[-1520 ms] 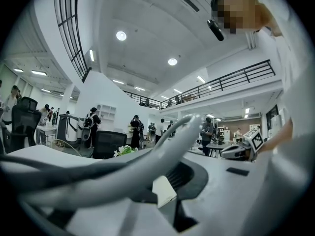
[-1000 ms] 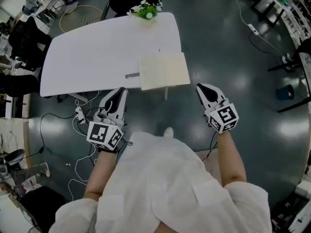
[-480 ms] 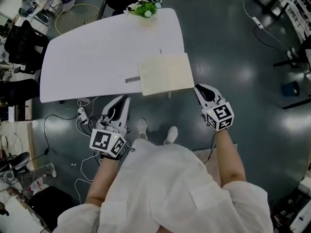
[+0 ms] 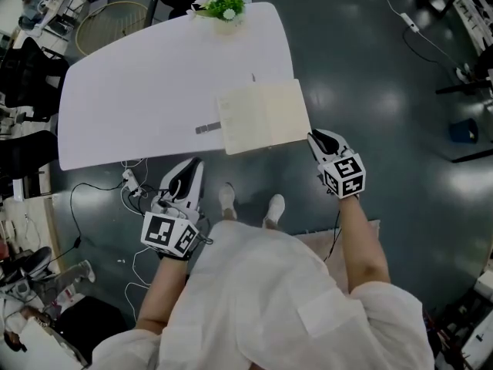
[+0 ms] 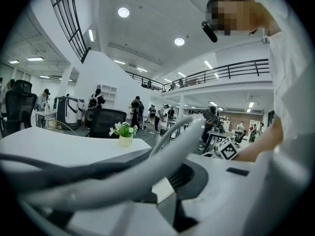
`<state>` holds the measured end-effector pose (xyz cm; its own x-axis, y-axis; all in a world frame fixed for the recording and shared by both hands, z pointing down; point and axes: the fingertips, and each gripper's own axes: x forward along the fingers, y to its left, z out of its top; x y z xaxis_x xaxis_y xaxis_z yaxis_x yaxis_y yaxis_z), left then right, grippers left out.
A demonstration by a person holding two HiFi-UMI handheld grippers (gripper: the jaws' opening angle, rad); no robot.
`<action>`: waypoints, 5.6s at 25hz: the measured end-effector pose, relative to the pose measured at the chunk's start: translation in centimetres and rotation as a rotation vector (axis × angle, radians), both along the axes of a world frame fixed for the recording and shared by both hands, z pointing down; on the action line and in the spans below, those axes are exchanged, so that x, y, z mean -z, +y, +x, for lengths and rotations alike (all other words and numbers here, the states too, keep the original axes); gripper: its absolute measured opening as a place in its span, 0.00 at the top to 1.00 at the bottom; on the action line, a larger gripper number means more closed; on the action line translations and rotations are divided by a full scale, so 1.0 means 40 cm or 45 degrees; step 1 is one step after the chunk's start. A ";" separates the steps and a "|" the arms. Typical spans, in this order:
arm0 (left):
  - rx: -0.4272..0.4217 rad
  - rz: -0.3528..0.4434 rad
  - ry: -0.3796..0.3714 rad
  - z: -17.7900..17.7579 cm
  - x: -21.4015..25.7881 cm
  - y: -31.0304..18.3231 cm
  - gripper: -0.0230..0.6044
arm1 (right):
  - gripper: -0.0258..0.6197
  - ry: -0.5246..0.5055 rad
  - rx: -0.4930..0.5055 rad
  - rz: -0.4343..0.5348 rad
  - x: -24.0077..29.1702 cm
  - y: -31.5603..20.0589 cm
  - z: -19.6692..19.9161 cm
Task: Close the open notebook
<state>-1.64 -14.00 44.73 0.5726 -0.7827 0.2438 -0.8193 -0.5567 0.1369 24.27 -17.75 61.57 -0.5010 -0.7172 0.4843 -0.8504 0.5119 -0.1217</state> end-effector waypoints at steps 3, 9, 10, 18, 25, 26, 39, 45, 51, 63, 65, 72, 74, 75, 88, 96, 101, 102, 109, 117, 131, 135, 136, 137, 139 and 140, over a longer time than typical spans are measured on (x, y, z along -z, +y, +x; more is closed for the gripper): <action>0.002 -0.022 -0.008 -0.002 -0.011 -0.009 0.94 | 0.87 0.010 -0.016 -0.058 -0.043 -0.022 0.006; 0.008 -0.037 -0.016 -0.009 -0.023 -0.023 0.94 | 0.84 0.042 -0.045 -0.178 -0.125 -0.054 0.022; 0.009 -0.038 -0.016 -0.009 -0.024 -0.025 0.94 | 0.84 0.046 -0.053 -0.201 -0.138 -0.058 0.027; 0.008 -0.050 -0.025 -0.009 -0.035 -0.037 0.94 | 0.78 -0.036 -0.152 -0.392 -0.218 -0.082 0.046; 0.011 -0.058 -0.027 -0.015 -0.037 -0.040 0.94 | 0.73 -0.109 -0.160 -0.532 -0.260 -0.079 0.039; 0.012 -0.059 -0.027 -0.017 -0.037 -0.043 0.94 | 0.72 -0.117 -0.157 -0.548 -0.264 -0.082 0.036; 0.014 -0.044 -0.028 -0.028 -0.024 -0.051 0.94 | 0.74 -0.289 -0.202 -0.706 -0.276 -0.085 0.029; 0.009 -0.020 -0.019 -0.042 -0.007 -0.054 0.94 | 0.78 -0.262 -0.216 -0.644 -0.226 -0.088 0.039; -0.007 0.014 -0.002 -0.052 0.023 -0.058 0.94 | 0.80 -0.214 -0.210 -0.552 -0.150 -0.090 0.020; -0.016 0.094 0.023 -0.082 0.082 -0.066 0.94 | 0.85 -0.129 -0.170 -0.461 -0.060 -0.089 -0.019; -0.020 0.107 0.034 -0.084 0.090 -0.065 0.94 | 0.86 -0.115 -0.173 -0.449 -0.050 -0.086 -0.024; -0.032 0.137 0.038 -0.104 0.112 -0.075 0.94 | 0.87 -0.066 -0.181 -0.423 -0.026 -0.086 -0.051; -0.028 0.149 0.045 -0.114 0.118 -0.077 0.94 | 0.87 -0.035 -0.167 -0.409 -0.015 -0.086 -0.062; -0.028 0.158 0.048 -0.120 0.120 -0.079 0.94 | 0.87 -0.021 -0.160 -0.401 -0.008 -0.086 -0.068; -0.015 0.178 0.068 -0.176 0.148 -0.089 0.94 | 0.87 0.114 -0.147 -0.360 0.034 -0.078 -0.128; -0.024 0.205 0.083 -0.216 0.150 -0.102 0.94 | 0.87 0.248 -0.123 -0.321 0.067 -0.074 -0.202; -0.033 0.203 0.081 -0.233 0.156 -0.113 0.94 | 0.87 0.293 -0.120 -0.301 0.077 -0.076 -0.244; -0.041 0.213 0.086 -0.238 0.153 -0.114 0.94 | 0.87 0.298 -0.123 -0.299 0.079 -0.076 -0.251; -0.051 0.204 0.078 -0.268 0.168 -0.121 0.94 | 0.87 0.326 -0.126 -0.288 0.087 -0.068 -0.298; -0.092 0.221 0.095 -0.291 0.159 -0.133 0.94 | 0.87 0.352 -0.115 -0.288 0.084 -0.062 -0.359; -0.115 0.205 0.079 -0.348 0.148 -0.165 0.94 | 0.83 0.396 -0.050 -0.315 0.045 -0.058 -0.472; -0.109 0.187 0.067 -0.367 0.154 -0.178 0.94 | 0.82 0.416 -0.037 -0.329 0.035 -0.060 -0.508; -0.109 0.187 0.066 -0.371 0.153 -0.180 0.94 | 0.82 0.417 -0.036 -0.337 0.032 -0.060 -0.517; -0.112 0.191 0.067 -0.375 0.150 -0.183 0.94 | 0.81 0.419 -0.035 -0.344 0.028 -0.060 -0.524; -0.119 0.201 0.071 -0.382 0.142 -0.188 0.94 | 0.81 0.423 -0.026 -0.357 0.015 -0.061 -0.534; -0.121 0.206 0.072 -0.386 0.140 -0.190 0.94 | 0.80 0.425 -0.020 -0.362 0.010 -0.060 -0.539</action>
<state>-17.07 -21.61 39.14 0.6552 -0.7507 0.0845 -0.7554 -0.6499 0.0837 2.72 -20.17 61.19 -0.2735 -0.5384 0.7970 -0.8744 0.4844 0.0272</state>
